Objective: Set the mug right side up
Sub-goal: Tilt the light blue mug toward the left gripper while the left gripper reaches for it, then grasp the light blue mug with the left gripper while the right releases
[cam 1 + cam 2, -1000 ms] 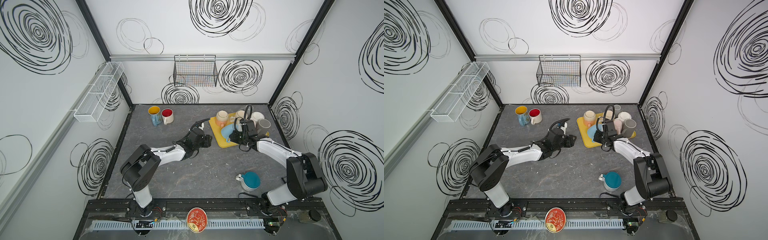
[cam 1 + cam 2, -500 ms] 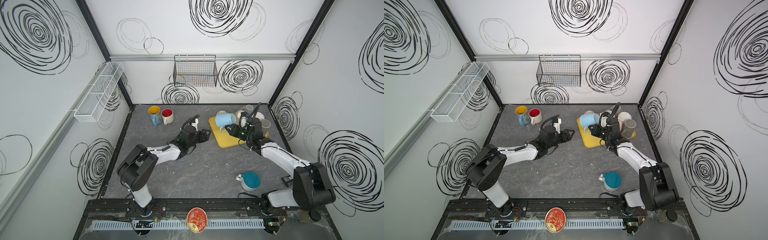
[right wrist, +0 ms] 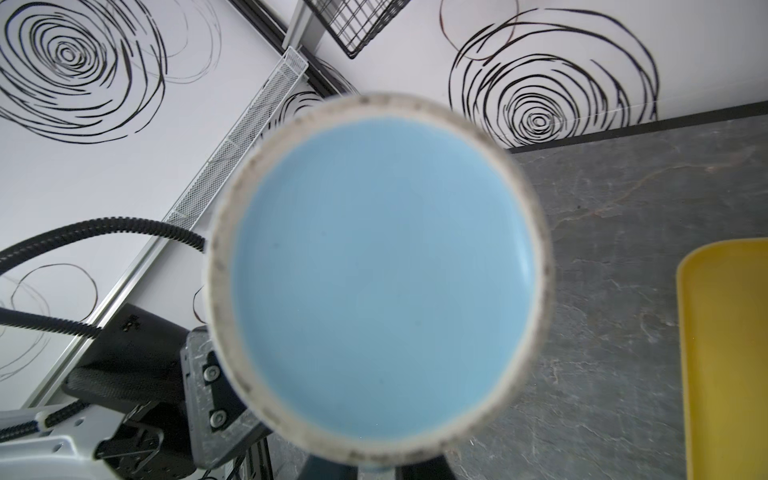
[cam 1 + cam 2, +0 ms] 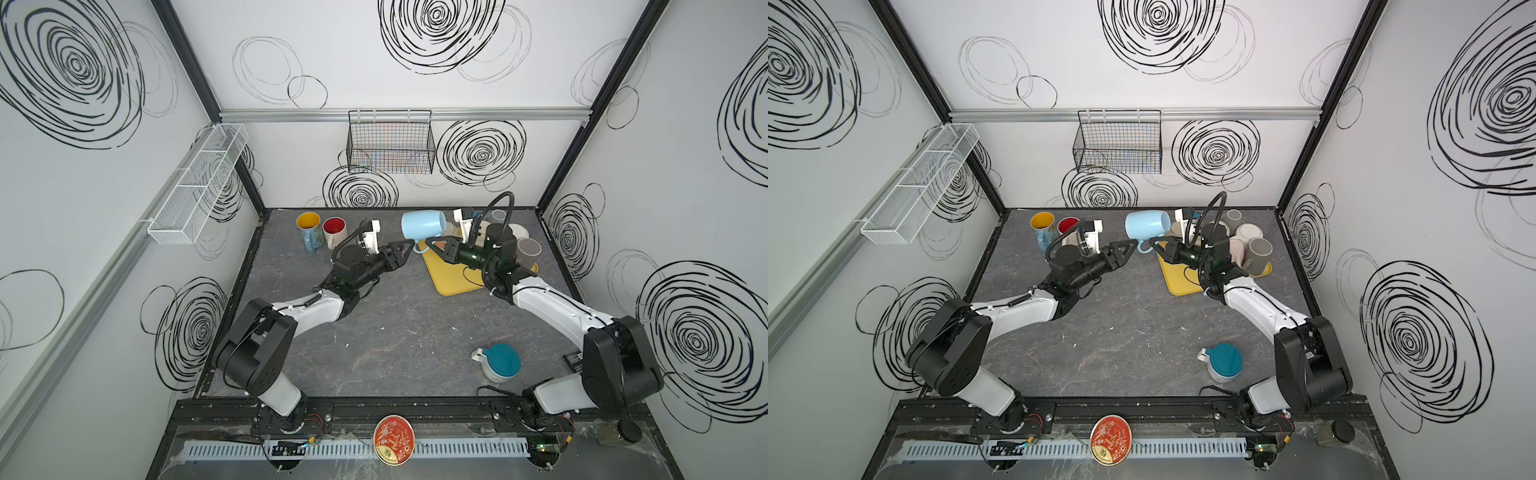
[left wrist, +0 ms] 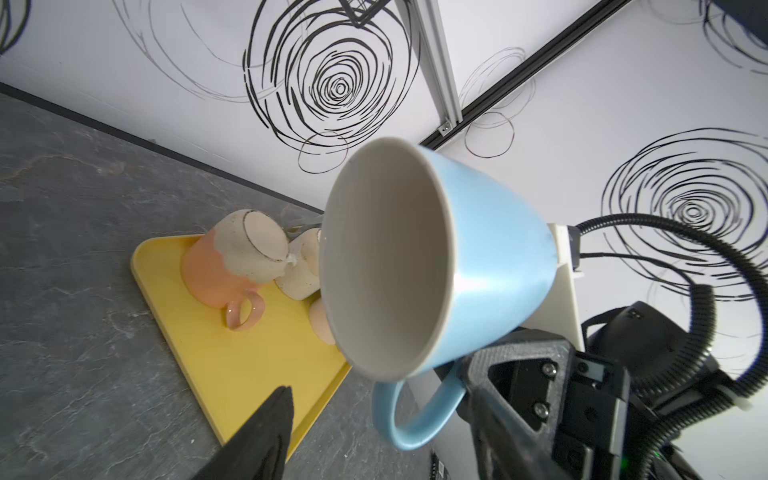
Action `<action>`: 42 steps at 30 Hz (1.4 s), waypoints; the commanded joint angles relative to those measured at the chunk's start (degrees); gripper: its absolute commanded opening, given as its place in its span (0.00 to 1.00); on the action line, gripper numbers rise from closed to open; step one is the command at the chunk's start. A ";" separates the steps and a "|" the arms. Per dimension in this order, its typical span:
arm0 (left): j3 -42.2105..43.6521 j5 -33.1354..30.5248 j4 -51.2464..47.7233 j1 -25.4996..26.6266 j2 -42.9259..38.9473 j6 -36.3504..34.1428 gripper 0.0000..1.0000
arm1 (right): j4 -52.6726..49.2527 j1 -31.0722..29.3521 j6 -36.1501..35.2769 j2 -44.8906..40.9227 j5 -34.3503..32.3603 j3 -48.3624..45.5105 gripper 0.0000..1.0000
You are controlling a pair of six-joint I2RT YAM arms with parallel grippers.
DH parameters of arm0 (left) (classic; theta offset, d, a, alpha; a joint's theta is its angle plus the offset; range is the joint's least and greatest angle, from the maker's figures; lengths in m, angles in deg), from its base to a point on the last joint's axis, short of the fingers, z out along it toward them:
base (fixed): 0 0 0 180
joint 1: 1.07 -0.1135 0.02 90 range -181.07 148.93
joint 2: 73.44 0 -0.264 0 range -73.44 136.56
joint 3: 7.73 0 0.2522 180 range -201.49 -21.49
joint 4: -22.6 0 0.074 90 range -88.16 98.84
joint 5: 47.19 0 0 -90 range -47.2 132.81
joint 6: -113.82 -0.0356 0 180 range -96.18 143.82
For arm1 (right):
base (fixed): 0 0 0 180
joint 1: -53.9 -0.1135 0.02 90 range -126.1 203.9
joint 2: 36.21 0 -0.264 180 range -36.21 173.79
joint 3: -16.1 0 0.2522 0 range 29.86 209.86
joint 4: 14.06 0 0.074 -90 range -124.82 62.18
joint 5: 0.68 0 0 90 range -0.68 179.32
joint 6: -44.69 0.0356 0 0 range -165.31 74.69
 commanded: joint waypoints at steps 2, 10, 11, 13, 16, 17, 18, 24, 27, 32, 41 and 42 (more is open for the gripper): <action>2.03 3.86 14.28 -1.12 1.67 7.02 0.68 | 9.14 -1.17 1.10 0.14 3.70 3.99 0.00; 1.73 7.42 24.47 -1.16 4.40 12.06 0.58 | 14.65 -1.47 6.37 2.41 5.84 4.93 0.00; 1.56 7.93 26.07 -1.20 4.81 12.89 0.56 | 15.72 -1.53 7.24 2.67 6.16 4.87 0.00; 1.19 8.74 29.07 -1.25 5.47 14.76 0.53 | 18.00 -1.49 8.84 3.29 7.03 4.60 0.00; 0.16 9.82 31.38 -1.24 6.37 16.79 0.44 | 19.54 -1.54 10.15 3.84 7.53 4.63 0.00; -0.14 10.07 31.34 -1.25 6.54 17.17 0.41 | 19.87 -1.46 10.32 3.98 7.54 4.65 0.00; -0.24 10.16 31.66 -1.33 6.64 17.49 0.38 | 20.07 -1.45 10.59 4.03 7.64 4.64 0.00; -0.42 10.60 34.78 -1.74 7.09 20.08 0.13 | 20.13 -1.11 11.21 5.08 8.66 4.95 0.00; -0.77 11.19 35.31 -2.04 6.62 21.00 0.01 | 19.80 -1.09 11.58 6.02 9.01 5.09 0.00; -1.13 11.40 29.40 -2.58 4.36 18.30 0.00 | 15.10 -1.07 10.56 7.46 7.46 6.22 0.24; -2.80 4.79 1.62 -4.31 4.20 6.98 0.00 | -9.72 1.21 6.03 11.53 -1.19 11.50 0.47; -2.67 3.93 0.69 -4.45 4.72 6.54 0.00 | -10.95 1.61 6.66 12.13 -1.43 11.25 0.49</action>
